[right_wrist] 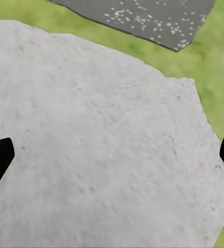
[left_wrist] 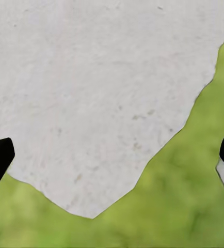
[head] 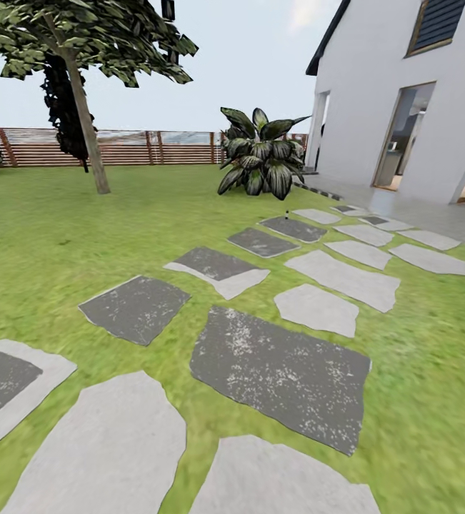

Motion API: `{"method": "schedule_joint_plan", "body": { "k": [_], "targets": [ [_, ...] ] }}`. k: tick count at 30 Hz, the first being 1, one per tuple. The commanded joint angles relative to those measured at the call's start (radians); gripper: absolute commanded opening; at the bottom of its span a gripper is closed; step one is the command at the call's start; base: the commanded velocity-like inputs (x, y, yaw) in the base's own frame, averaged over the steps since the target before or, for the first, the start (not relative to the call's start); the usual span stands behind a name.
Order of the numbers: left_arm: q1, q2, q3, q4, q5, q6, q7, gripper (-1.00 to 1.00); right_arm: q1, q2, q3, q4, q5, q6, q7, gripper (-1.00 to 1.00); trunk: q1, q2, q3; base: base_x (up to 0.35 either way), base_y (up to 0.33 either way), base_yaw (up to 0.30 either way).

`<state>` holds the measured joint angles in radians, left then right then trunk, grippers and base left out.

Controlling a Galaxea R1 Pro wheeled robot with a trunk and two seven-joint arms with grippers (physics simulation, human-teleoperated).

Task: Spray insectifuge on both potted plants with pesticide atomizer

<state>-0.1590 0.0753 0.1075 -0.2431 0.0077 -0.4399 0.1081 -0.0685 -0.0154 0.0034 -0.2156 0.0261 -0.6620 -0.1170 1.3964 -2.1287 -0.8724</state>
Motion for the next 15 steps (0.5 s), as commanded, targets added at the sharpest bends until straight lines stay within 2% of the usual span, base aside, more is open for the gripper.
{"method": "schedule_joint_plan", "body": {
  "k": [1,15],
  "targets": [
    [-0.001,0.000,0.001,0.001,0.000,-0.003,0.001,1.00,-0.001,0.000,0.000,0.001,0.003,-0.002,-0.004,1.00,0.000,0.000,-0.001,0.312,-0.117,0.000],
    [-0.001,0.000,0.001,0.001,0.000,-0.003,0.001,1.00,0.000,0.000,-0.001,0.016,0.003,-0.002,-0.006,1.00,0.000,0.000,-0.001,0.295,-0.137,0.000]
  ]
}}
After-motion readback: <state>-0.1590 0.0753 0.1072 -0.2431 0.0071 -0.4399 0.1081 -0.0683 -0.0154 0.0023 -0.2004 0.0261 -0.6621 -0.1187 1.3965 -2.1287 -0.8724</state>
